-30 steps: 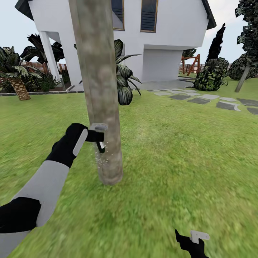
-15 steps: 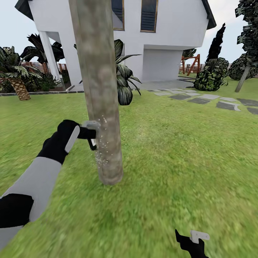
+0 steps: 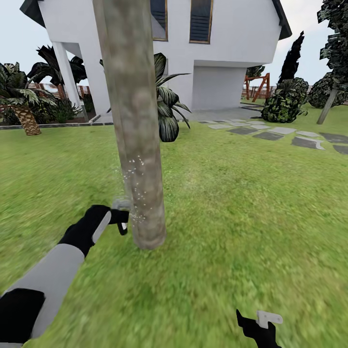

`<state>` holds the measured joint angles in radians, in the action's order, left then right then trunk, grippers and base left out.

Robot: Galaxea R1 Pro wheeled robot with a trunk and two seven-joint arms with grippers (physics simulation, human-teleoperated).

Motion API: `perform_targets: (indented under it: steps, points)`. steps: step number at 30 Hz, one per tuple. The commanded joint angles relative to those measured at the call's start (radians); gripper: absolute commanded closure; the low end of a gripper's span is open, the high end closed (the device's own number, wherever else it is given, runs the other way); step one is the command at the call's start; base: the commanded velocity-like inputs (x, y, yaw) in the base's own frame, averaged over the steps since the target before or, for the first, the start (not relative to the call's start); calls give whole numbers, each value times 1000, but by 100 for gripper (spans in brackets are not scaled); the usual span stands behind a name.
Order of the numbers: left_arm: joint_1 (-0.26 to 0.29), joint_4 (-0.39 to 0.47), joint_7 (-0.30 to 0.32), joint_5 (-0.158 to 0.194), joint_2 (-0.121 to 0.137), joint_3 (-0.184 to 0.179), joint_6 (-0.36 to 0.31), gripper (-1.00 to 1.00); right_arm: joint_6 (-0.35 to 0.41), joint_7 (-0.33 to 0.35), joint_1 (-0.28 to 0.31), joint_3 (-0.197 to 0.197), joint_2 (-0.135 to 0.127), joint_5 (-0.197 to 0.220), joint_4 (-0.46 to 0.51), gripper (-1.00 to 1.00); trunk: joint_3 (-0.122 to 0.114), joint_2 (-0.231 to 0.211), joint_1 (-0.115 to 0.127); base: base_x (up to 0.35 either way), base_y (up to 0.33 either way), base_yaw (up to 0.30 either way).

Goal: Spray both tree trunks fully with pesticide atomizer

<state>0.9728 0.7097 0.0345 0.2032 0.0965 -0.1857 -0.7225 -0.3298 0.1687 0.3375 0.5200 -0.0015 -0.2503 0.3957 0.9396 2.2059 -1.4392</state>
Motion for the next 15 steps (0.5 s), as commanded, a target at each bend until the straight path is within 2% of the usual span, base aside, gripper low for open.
perform_targets:
  steps: [1,3,5,7,8,9,11,15]
  points:
    - [-1,-35,-1,3,-1,0,37,100,0,0,0,0,0,0,0,-100,0,0,0,0,0,0]
    - [-3,-130,-10,3,-4,1,140,100,0,0,0,0,0,0,1,-100,0,0,0,0,0,0]
    - [-4,-253,-26,4,-10,2,277,100,0,0,0,0,-1,0,2,-100,0,0,0,0,0,0]
    - [-6,-307,-46,6,-16,4,346,100,0,0,0,1,-1,0,3,-100,0,0,0,0,0,0]
    - [-11,-322,-71,5,-28,4,366,100,0,-1,0,1,-1,1,4,-100,0,0,0,0,0,0]
    - [-30,-326,-121,5,-49,4,380,100,0,-1,0,1,-1,2,4,-100,0,0,0,0,0,0]
    - [-57,-328,-198,12,-68,4,389,100,0,-1,0,1,-1,2,5,-100,0,0,0,0,0,0]
    - [-104,-340,-228,24,-82,10,434,100,0,-1,0,2,-1,2,6,-100,0,0,0,2,-161,0]
